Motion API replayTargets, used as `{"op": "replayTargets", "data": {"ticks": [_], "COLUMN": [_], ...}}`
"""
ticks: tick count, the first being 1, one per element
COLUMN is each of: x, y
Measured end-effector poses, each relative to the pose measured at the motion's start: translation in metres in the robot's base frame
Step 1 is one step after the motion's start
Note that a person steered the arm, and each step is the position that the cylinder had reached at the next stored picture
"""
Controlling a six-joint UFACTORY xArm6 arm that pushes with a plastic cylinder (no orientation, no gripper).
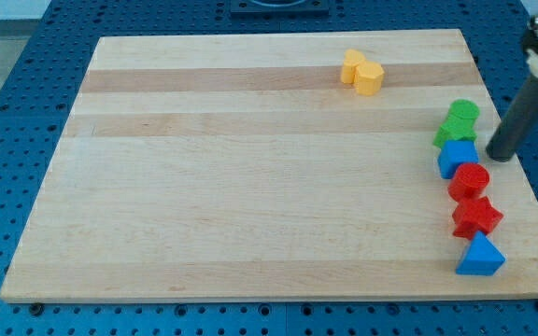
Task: Separate the blue cube from the green star
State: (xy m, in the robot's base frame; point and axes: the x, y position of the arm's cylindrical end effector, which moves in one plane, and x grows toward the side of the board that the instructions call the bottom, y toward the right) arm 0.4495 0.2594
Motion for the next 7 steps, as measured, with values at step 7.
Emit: {"op": "replayTargets", "data": {"ticks": [7], "x": [0.054], "y": [-0.151]}}
